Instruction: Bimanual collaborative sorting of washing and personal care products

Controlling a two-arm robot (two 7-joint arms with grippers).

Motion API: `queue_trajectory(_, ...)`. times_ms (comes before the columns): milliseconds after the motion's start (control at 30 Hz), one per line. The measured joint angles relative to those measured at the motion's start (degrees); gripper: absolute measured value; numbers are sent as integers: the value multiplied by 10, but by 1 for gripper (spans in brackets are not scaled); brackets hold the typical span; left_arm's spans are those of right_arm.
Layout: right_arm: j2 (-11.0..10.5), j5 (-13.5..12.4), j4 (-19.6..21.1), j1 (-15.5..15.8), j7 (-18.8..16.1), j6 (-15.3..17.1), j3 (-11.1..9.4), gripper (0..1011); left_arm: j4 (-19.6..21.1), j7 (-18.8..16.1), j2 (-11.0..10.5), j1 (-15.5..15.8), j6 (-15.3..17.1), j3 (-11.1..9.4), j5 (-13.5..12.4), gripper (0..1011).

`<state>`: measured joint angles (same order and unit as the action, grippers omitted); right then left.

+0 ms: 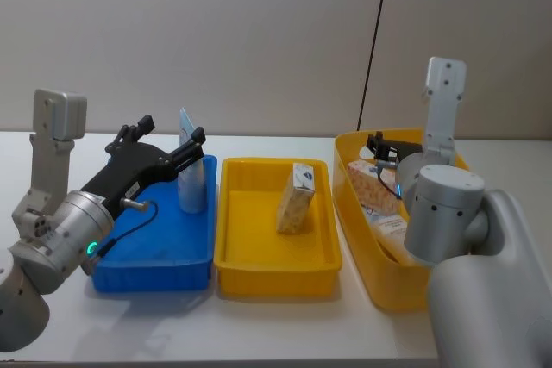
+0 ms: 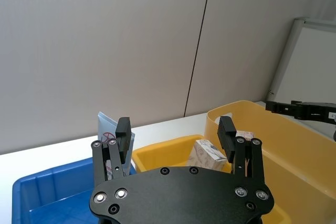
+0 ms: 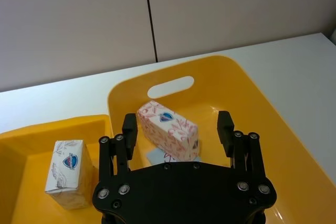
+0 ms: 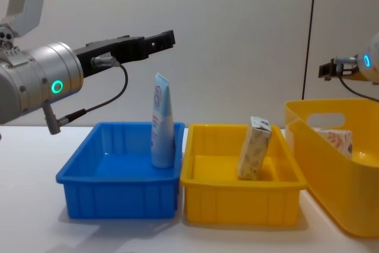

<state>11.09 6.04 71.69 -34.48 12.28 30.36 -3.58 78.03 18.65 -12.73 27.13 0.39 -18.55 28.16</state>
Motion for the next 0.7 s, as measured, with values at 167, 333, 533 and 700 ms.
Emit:
queue_trajectory(167,0,0,0,0,-1,0,0,1003,0,0,0,0,0,0,0,1000)
queue_trajectory(333,-2,-4,7,3,-17,-1,0,1003,0,0,0,0,0,0,0,1000)
queue_trajectory(533,-7,-15,21,8,-52,0,3,1004,0,0,0,0,0,0,0,1000)
queue_trajectory(700,-13,-23,29,9,-81,6,7,1004,0,0,0,0,0,0,0,1000)
